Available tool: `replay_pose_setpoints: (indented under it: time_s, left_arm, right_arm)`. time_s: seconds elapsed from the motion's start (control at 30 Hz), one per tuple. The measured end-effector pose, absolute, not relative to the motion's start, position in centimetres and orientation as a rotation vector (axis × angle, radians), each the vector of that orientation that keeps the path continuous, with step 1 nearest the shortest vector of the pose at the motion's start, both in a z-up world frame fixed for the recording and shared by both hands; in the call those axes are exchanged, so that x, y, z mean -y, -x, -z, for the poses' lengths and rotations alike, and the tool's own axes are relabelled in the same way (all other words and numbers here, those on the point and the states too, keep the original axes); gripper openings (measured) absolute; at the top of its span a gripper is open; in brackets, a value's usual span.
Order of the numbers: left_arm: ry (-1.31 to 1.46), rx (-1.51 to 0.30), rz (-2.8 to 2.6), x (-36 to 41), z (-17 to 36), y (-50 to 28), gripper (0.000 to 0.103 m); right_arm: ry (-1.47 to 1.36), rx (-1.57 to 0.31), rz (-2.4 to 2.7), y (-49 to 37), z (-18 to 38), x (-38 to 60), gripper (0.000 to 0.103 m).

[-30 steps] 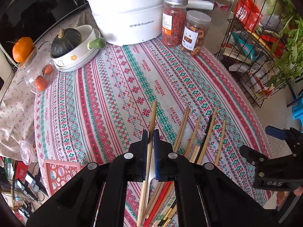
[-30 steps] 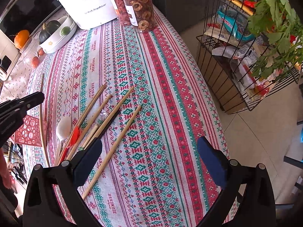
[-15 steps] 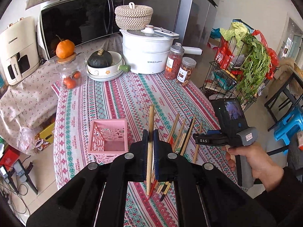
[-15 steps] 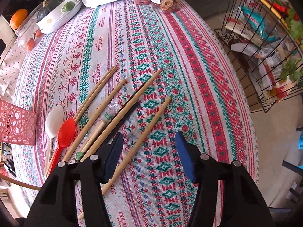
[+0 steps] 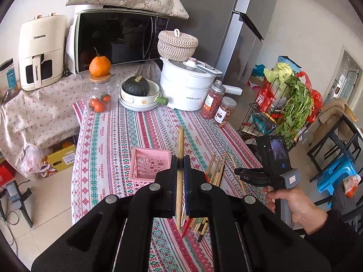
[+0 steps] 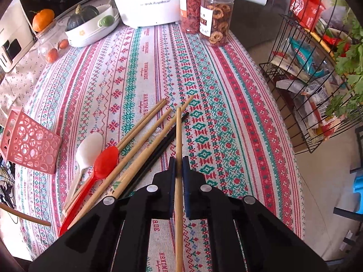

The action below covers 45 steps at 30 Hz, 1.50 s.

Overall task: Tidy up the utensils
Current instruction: 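Carry both chopsticks over the pink basket and open both tools to drop them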

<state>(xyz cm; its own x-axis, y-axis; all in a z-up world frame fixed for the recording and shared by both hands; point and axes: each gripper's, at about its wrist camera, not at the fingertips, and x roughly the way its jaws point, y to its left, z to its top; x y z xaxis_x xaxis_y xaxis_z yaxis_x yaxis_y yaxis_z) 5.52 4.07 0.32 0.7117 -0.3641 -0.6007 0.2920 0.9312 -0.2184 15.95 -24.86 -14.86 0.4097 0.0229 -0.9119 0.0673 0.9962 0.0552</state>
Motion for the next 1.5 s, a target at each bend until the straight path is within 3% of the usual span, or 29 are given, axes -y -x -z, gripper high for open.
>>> replay_pose_setpoints:
  time_s: [0.37,0.73,1.0,1.5]
  left_arm:
    - [0.158,-0.38,0.327,-7.1,-7.1,-1.1,0.004]
    - [0.158,-0.309,0.253,-8.0,-7.6,-3.8,0.004]
    - [0.145,-0.445,0.245,-7.7,-4.5,-8.8,0.004]
    - [0.214,-0.695,0.3,-8.7,1.2,-14.5,0.005]
  right_arm:
    - [-0.159,-0.793,-0.102,-10.6,3.5,22.9,0.006]
    - [-0.217,-0.486,-0.302,-8.3,-5.7,18.3,0.006]
    - [-0.232,-0.486,-0.394,-11.2,-5.0,14.0,0.006]
    - [-0.195,-0.732,-0.358,-17.0,2.4,10.6,0.006]
